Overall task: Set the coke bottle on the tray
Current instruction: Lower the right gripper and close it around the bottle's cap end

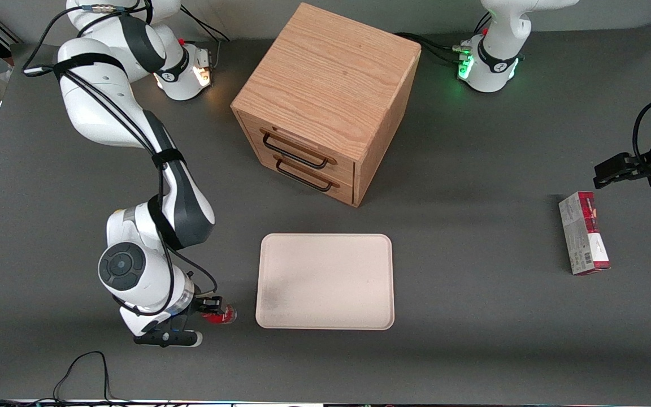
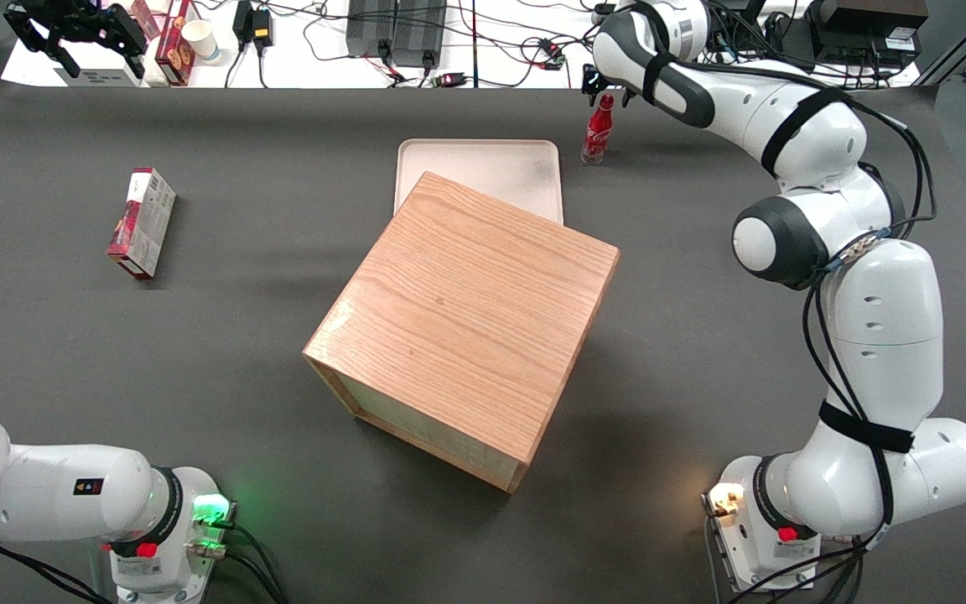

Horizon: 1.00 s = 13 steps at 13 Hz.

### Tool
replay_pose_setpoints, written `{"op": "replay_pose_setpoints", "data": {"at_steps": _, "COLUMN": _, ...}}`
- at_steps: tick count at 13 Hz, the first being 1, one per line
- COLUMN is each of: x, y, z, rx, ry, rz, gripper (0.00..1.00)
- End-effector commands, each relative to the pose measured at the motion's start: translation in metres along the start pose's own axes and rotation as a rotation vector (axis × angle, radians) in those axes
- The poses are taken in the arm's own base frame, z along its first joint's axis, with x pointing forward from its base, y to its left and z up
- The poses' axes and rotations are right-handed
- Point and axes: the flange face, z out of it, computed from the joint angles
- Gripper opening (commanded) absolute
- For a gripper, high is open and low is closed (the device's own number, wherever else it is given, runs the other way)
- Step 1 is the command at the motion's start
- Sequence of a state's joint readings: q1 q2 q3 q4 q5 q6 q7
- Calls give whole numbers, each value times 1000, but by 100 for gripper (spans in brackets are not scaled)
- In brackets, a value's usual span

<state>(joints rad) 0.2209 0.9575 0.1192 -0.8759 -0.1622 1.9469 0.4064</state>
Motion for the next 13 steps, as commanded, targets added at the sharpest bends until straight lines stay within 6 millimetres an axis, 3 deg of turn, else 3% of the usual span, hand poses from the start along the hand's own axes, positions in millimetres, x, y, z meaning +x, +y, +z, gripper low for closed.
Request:
{"op": "replay_pose_setpoints", "data": {"at_steps": 1, "x": 3, "y": -6, "z": -1, "rx": -7, "ry": 28, "rz": 34, "gripper": 0}}
{"op": "replay_pose_setpoints", "data": {"at_steps": 7, "x": -6, "y": 0, "z": -13, "rx": -46, "ry": -57, "rz": 40, "gripper": 0}}
{"op": "replay_pose_setpoints", "data": {"at_steps": 13, "x": -42, "y": 44, "z": -187, "rx": -27, "ry": -212, "rz": 53, "gripper": 0}}
